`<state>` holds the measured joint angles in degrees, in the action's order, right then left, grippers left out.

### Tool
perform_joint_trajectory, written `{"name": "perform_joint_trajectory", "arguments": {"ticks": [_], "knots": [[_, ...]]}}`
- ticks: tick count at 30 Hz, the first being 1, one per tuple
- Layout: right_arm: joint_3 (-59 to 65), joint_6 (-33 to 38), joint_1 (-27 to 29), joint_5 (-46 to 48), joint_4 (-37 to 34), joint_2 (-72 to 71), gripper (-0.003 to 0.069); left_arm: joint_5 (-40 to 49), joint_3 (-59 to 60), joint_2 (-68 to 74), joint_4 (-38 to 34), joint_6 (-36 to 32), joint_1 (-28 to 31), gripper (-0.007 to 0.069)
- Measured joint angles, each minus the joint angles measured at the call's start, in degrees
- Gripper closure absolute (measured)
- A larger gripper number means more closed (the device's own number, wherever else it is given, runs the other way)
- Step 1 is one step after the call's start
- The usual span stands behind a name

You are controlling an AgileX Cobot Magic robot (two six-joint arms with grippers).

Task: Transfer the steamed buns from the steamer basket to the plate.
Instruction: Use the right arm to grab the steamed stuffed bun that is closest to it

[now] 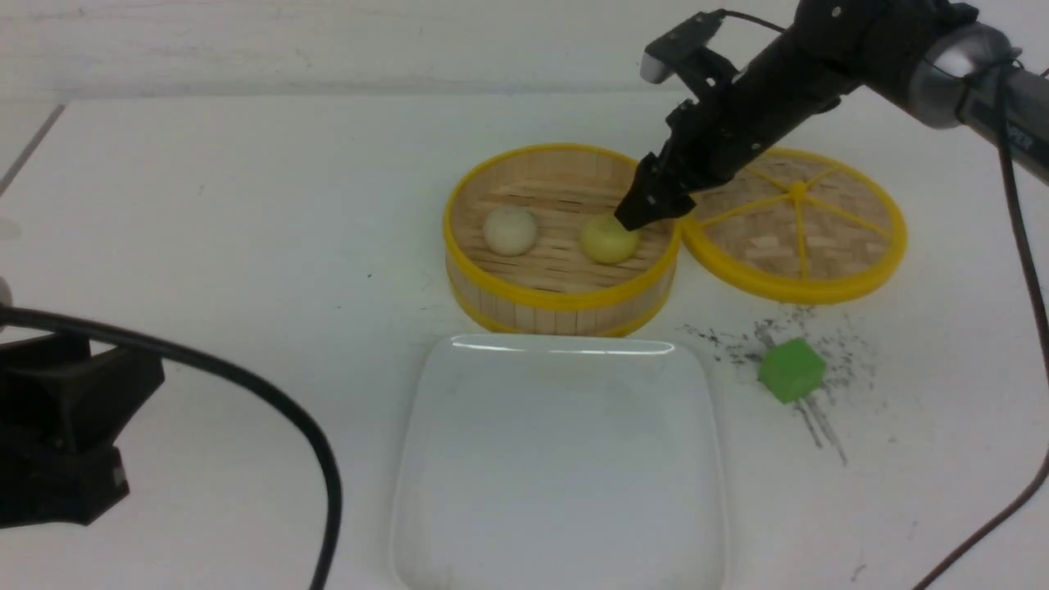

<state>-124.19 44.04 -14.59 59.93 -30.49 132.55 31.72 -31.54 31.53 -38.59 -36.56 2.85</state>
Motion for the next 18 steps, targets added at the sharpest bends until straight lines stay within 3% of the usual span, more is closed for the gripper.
{"name": "perform_joint_trajectory", "arguments": {"ticks": [12,18], "knots": [[-3.7,-3.7,-5.3,-0.3,10.6,3.9,0.0181,-0.1,0.0,0.0,0.0,0.0,0.0,0.0255],[-4.0,-4.2,-5.3,-2.0,12.0,5.1,0.0181,-0.2,0.0,0.0,0.0,-0.6,0.0,0.0255]]}}
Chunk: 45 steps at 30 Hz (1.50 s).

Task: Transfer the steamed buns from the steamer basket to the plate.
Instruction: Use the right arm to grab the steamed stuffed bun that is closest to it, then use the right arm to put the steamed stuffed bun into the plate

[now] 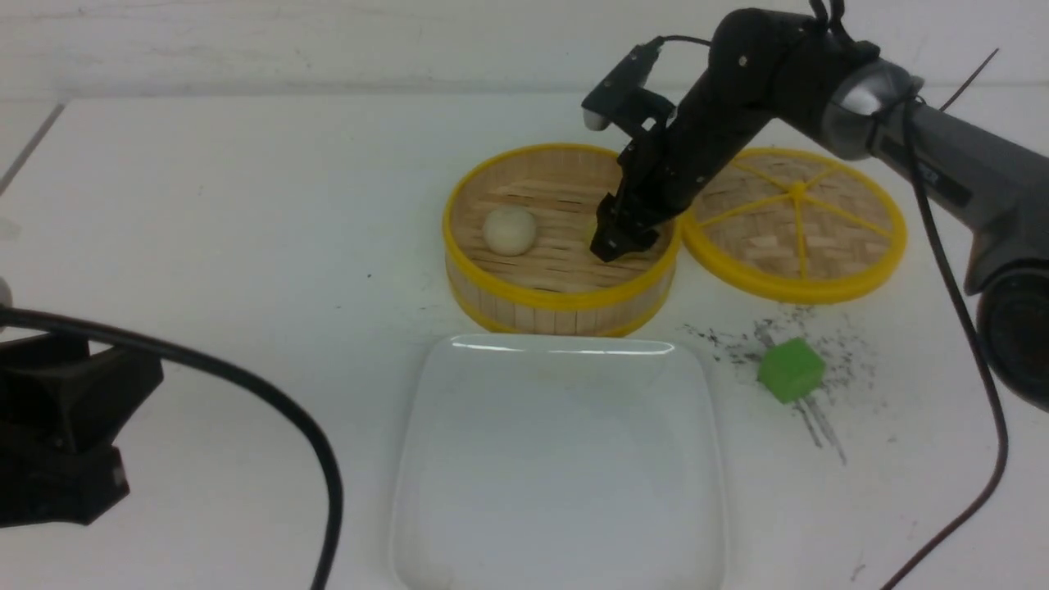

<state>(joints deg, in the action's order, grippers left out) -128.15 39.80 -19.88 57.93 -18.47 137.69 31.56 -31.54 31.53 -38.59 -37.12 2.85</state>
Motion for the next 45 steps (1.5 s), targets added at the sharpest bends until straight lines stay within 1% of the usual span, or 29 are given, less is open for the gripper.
{"name": "perform_joint_trajectory", "arguments": {"ticks": [3,6,8,12,13,14,21,28,33,39,42,45], "knots": [[-0.1,-0.7,0.1,-0.4,0.9,0.1,0.0195,0.0,0.0,0.0,0.0,-0.6,0.0,0.0255],[-0.1,-1.3,0.1,-1.1,2.6,0.3,0.0284,-0.3,0.0,0.0,0.0,-0.8,0.0,0.0255],[-0.1,-1.3,0.1,-1.7,2.8,0.4,0.0357,-0.5,0.0,0.0,0.0,-0.8,0.0,0.0255],[-0.1,-1.3,0.1,-3.0,2.9,0.4,0.0597,-1.4,0.0,0.0,0.0,-0.8,0.0,0.0255],[-0.1,-1.3,0.1,-3.3,2.9,0.4,0.0626,-1.4,0.0,0.0,0.0,-0.8,0.0,0.0255],[-0.1,-1.3,0.1,-3.5,2.9,0.4,0.064,-1.4,0.0,0.0,0.0,-0.8,0.0,0.0255],[-0.1,-1.4,0.1,-3.6,3.4,-0.2,0.0645,-1.5,0.0,0.0,0.0,-0.8,0.0,0.0255],[-0.1,-4.2,0.0,-2.9,3.5,-3.5,0.0645,-1.5,0.0,0.0,-0.1,-0.8,0.0,0.0255],[-0.1,-4.6,0.0,-1.2,3.5,-6.6,0.0645,-1.5,0.0,0.0,-0.1,-0.8,0.0,0.0255],[-0.1,-6.1,0.3,2.9,3.3,-11.9,0.0644,-1.5,0.0,0.0,-0.1,-0.8,0.0,0.0255],[-0.1,-6.5,1.3,5.9,1.9,-14.2,0.0644,-1.5,0.0,0.0,-0.1,-0.8,0.0,0.0255],[-0.1,-7.2,3.0,9.5,-1.3,-16.5,0.0644,-1.5,0.0,0.0,-0.1,-0.8,0.0,0.0255]]}}
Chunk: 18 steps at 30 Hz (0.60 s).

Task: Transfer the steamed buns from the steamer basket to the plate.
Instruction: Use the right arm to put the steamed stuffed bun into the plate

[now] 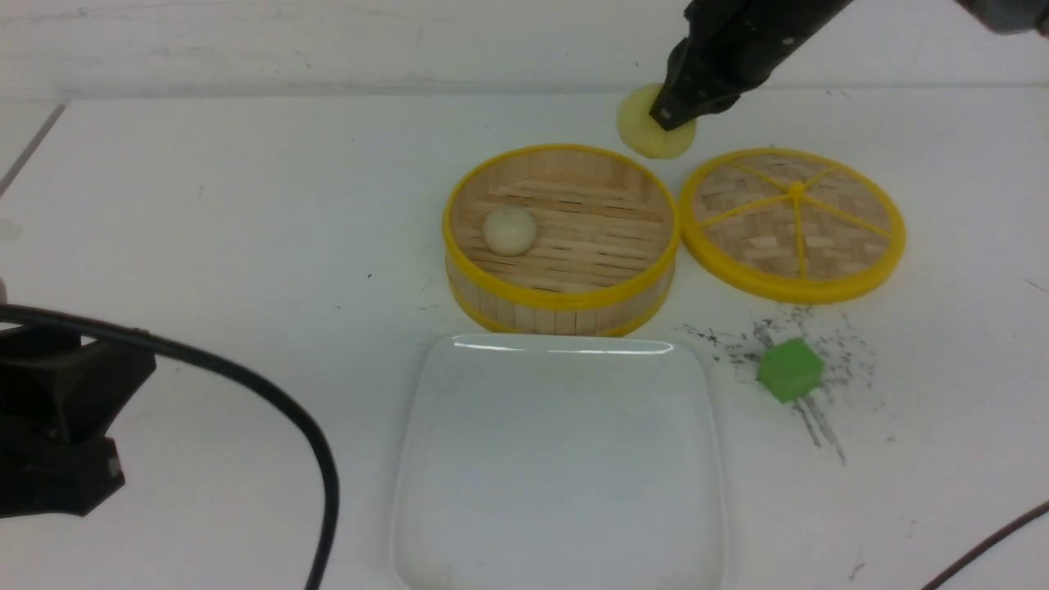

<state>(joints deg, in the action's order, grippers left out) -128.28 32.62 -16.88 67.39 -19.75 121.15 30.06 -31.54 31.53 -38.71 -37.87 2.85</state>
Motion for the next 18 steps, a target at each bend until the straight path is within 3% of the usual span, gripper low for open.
{"name": "perform_joint_trajectory", "arguments": {"ticks": [10,18], "knots": [[0.0,-0.4,4.0,4.5,-12.8,-4.0,0.0644,0.0,0.0,0.0,0.0,0.0,0.0,0.0268],[0.0,-0.6,6.7,4.5,-13.0,-4.1,0.0644,-0.2,0.0,0.0,0.0,0.0,0.0,0.0268]]}}
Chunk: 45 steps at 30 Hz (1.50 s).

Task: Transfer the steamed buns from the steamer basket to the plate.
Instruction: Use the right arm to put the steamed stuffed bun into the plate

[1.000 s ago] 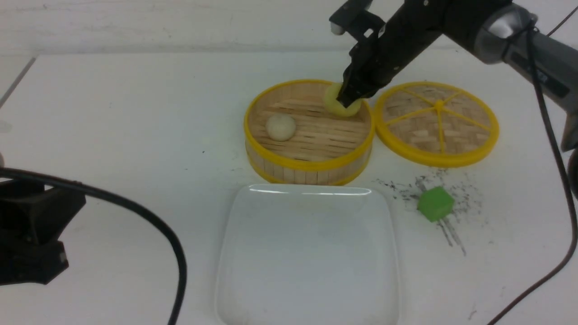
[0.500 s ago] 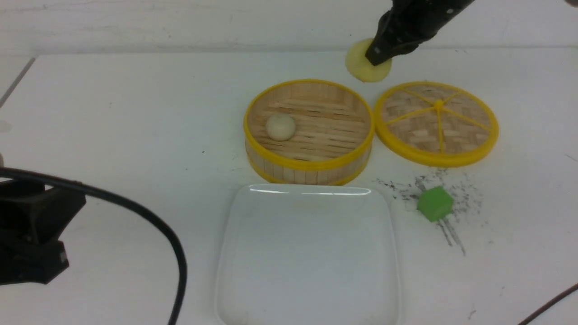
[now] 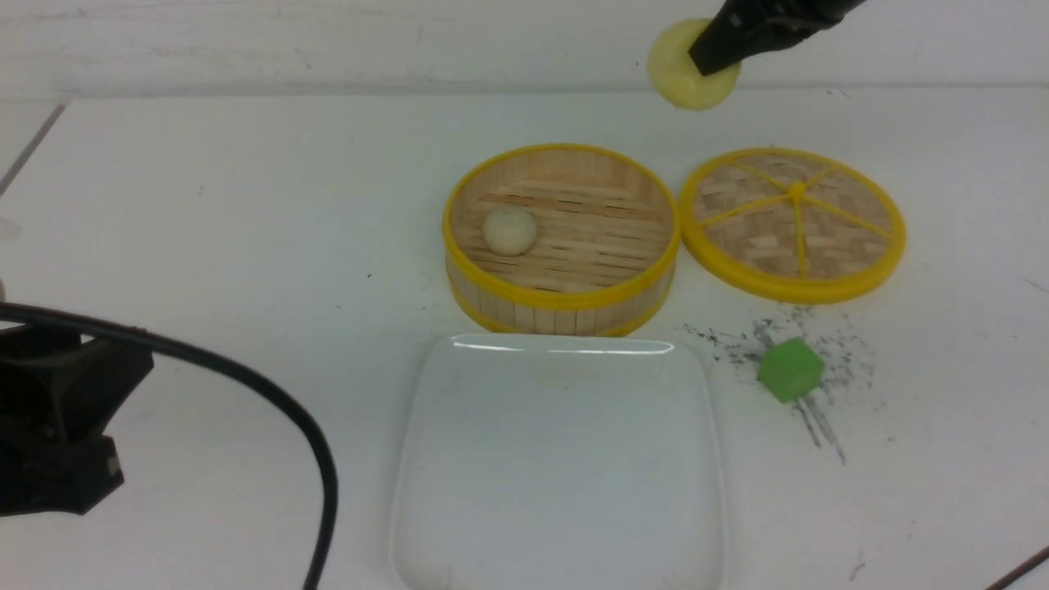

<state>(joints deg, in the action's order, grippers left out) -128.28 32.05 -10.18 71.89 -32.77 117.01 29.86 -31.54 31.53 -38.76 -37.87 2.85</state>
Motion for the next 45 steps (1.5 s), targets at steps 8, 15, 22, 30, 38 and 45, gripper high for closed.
{"name": "perform_joint_trajectory", "arguments": {"ticks": [8,15,22,30,38,45], "knots": [[0.0,-1.2,0.6,0.0,0.3,0.0,0.0641,-0.5,0.0,0.0,0.0,0.0,0.0,0.0268],[0.0,-4.1,0.6,0.0,1.0,0.0,0.0641,-0.7,0.0,0.0,0.0,0.0,0.0,0.0268],[0.0,-4.3,0.6,0.0,1.7,0.7,0.0641,-1.5,0.0,0.0,0.0,0.0,0.0,0.0268],[0.0,-3.6,0.6,-11.9,1.8,2.9,0.0641,-2.0,0.0,0.0,0.0,-0.2,0.0,0.0268],[0.0,-2.0,0.6,-14.9,1.7,2.9,0.0641,-2.0,0.0,0.0,0.0,-0.2,0.0,0.0268],[0.0,-2.0,0.6,-17.0,1.6,2.8,0.0641,-2.1,0.0,0.0,0.0,-0.2,0.0,0.0268]]}}
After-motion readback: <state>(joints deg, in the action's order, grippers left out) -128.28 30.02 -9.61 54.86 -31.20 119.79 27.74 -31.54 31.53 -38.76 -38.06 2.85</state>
